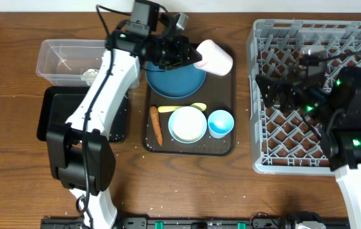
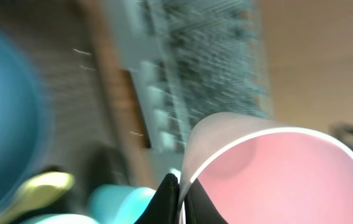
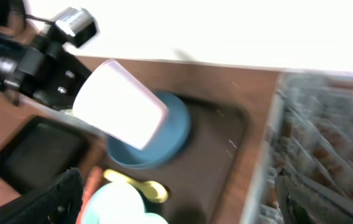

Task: Sort waste into correct bins and load items into the dishwasher rack
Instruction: 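Lift the pink cup and hold it out toward the right gripper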

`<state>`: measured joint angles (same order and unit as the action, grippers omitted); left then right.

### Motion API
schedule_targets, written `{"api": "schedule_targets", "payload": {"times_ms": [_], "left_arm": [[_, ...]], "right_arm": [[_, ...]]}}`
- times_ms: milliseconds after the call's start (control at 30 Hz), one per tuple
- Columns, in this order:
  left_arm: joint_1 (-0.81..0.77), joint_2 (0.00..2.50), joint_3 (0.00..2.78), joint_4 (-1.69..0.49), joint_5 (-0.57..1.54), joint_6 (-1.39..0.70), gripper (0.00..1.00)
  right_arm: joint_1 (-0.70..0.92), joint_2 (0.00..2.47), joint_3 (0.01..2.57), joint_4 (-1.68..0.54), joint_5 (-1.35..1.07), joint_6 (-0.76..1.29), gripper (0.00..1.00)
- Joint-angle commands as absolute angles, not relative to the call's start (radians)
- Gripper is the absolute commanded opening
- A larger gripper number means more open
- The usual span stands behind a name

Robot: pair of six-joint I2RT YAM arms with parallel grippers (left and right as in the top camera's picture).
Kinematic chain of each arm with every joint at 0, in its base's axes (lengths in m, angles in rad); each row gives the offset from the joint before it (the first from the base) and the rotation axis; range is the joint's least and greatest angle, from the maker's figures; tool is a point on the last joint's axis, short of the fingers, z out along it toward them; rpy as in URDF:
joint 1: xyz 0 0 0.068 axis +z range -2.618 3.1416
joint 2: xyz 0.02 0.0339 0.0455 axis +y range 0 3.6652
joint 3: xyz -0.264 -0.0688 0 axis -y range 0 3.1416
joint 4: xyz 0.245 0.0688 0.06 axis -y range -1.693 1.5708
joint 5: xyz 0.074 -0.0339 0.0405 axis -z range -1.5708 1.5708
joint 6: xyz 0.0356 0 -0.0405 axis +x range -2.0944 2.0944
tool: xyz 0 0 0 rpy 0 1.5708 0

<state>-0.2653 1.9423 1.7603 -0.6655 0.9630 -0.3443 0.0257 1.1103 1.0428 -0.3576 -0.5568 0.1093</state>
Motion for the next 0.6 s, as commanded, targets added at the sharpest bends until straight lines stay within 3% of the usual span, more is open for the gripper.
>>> {"api": "schedule_targets", "payload": {"times_ms": [0,267,567], "left_arm": [[-0.244,1.946,1.768,-0.669,1.33,-0.353,0.06],[-0.239,1.947,1.768,-0.668,1.564,-0.354,0.06],[-0.26,1.947,1.768,-0.672,1.572,-0.355,0.06]], "right_arm": [[0.028,1.164,1.056,-0.27,-0.776,0.128,0.96],[0.028,1.281,1.056,-0.056,-1.01,0.146,0.93],[0.083,1.319,1.056,0.037,-1.108,0.144,0.91]]}}
